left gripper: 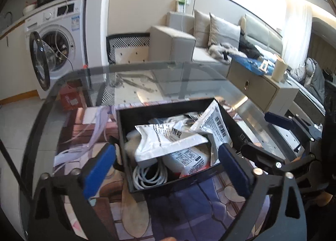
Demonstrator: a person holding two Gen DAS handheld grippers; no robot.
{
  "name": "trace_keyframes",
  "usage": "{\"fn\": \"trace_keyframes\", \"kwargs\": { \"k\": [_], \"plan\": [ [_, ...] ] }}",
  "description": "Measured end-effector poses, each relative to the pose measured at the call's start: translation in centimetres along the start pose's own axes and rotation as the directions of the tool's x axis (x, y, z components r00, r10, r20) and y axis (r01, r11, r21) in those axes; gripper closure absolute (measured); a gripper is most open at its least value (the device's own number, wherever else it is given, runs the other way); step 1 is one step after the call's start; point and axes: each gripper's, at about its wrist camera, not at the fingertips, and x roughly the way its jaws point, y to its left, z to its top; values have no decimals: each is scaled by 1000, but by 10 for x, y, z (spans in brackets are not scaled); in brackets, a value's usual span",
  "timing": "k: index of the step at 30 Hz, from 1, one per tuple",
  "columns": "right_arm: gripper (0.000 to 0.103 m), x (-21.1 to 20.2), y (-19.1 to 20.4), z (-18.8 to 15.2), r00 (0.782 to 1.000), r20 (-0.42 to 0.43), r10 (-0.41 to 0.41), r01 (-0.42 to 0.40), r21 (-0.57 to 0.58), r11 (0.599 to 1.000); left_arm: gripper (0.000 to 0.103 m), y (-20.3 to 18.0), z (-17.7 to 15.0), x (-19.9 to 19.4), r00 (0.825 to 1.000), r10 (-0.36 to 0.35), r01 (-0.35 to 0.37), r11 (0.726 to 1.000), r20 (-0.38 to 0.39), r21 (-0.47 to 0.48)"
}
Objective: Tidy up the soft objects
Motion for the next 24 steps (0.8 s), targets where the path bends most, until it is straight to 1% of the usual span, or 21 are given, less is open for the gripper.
{"fn": "trace_keyframes", "kwargs": {
  "k": [2, 8, 12, 17, 20, 24],
  "plan": [
    [1, -3, -1, -3, 1000, 8, 14, -14, 11, 1000, 0, 1, -2, -6, 1000, -6, 6, 1000, 18, 3],
    [1, -13, 5, -12, 998, 41, 38, -38, 18, 999, 0, 7, -12, -17, 998, 29, -29, 1000, 64, 9],
    [1, -23, 13, -15, 996, 74, 56, -56, 1, 998, 0, 7, -22, -23, 994, 55, -57, 998, 89, 17],
    [1, -30, 20, -16, 993, 105, 61, -59, -20, 998, 0, 7, -30, -28, 987, 104, -110, 993, 124, 41],
    [1, -31, 23, -19, 991, 119, 66, -63, -24, 998, 0, 11, -36, -30, 984, 111, -116, 993, 141, 28],
    [1, -27, 24, -20, 989, 126, 71, -69, -25, 997, 0, 17, -37, -27, 982, 125, -128, 992, 139, 11]
  ]
}}
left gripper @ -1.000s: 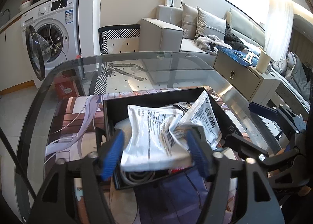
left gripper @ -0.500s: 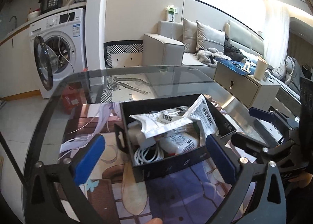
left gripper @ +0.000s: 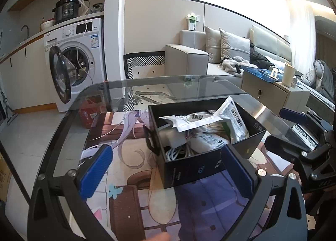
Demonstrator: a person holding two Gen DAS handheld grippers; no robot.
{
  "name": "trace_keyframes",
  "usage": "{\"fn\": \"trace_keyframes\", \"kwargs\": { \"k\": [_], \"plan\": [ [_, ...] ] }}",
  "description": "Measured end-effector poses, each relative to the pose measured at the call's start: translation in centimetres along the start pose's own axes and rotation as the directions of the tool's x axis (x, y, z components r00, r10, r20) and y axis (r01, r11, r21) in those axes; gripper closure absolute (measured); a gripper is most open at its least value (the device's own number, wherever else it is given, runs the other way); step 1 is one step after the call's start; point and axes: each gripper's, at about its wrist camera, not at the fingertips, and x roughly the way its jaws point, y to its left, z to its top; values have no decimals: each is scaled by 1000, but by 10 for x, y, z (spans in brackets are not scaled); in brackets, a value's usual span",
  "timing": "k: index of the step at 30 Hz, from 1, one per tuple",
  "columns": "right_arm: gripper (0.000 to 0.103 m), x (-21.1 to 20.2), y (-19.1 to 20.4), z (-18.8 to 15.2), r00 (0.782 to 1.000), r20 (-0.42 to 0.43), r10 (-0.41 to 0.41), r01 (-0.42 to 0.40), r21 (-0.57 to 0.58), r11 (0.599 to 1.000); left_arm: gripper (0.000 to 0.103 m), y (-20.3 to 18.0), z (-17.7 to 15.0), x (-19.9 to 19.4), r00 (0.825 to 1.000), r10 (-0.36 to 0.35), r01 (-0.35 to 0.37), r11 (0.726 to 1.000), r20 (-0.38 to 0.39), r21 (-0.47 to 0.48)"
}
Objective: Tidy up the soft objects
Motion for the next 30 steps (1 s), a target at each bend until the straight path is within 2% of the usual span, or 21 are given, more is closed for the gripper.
{"fn": "trace_keyframes", "kwargs": {
  "k": [7, 20, 30],
  "plan": [
    [1, 2, 5, -9, 1000, 16, -18, 18, -34, 999, 0, -2, -8, 7, 999, 30, -30, 1000, 14, -4],
    [1, 6, 9, -13, 1000, 9, -21, 22, -49, 999, 0, -1, -13, 15, 1000, 22, -22, 1000, 11, -17],
    [1, 3, 2, -14, 999, 28, -16, 17, -18, 1000, 0, -3, -13, 16, 999, 43, -42, 999, 6, -18]
  ]
}}
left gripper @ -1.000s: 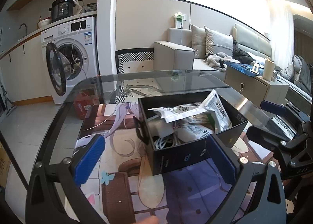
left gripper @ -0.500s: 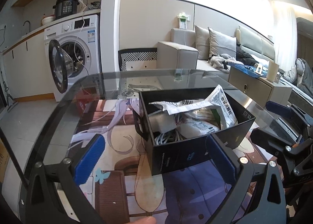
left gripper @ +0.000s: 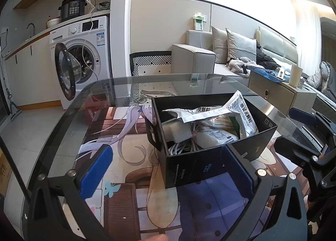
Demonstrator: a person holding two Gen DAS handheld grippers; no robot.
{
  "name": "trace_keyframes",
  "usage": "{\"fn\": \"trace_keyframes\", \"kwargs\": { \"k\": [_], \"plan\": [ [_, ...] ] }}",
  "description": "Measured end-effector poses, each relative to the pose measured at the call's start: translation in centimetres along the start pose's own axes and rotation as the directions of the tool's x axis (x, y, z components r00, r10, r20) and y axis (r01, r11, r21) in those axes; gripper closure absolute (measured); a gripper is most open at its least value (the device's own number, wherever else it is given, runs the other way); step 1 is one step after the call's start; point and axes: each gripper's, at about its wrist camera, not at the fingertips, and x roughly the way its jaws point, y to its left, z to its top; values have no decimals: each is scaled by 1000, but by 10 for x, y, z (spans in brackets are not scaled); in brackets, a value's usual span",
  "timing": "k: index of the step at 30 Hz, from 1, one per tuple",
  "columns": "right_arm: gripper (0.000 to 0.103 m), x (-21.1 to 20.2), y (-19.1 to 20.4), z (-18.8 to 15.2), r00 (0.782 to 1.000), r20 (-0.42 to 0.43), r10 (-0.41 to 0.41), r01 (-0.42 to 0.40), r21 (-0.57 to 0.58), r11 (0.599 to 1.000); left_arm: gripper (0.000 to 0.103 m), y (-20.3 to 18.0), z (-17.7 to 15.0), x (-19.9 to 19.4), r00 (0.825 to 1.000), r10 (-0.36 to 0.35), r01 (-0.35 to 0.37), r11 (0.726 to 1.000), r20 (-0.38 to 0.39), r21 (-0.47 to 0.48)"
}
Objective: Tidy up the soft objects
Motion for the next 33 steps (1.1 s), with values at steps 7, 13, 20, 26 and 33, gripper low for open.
{"fn": "trace_keyframes", "kwargs": {
  "k": [7, 13, 20, 26, 33],
  "plan": [
    [1, -1, 0, 1, 1000, 7, -2, 3, -16, 1000, 0, 1, -1, 1, 1000, 3, -3, 1000, -2, -3],
    [1, -2, 1, 0, 1000, 8, -2, 2, -15, 1000, 0, 3, 0, 3, 1000, 5, -5, 1000, -5, -7],
    [1, -2, 0, 0, 1000, 8, -3, 3, -19, 1000, 0, 3, 0, 4, 1000, 5, -5, 1000, -5, -8],
    [1, -2, 1, 0, 1000, 8, -2, 2, -16, 1000, 0, 5, -1, 4, 1000, 7, -7, 1000, -6, -9],
    [1, -2, -1, 0, 1000, 9, -2, 2, -17, 1000, 0, 5, -1, 4, 1000, 7, -7, 1000, -6, -9]
  ]
}}
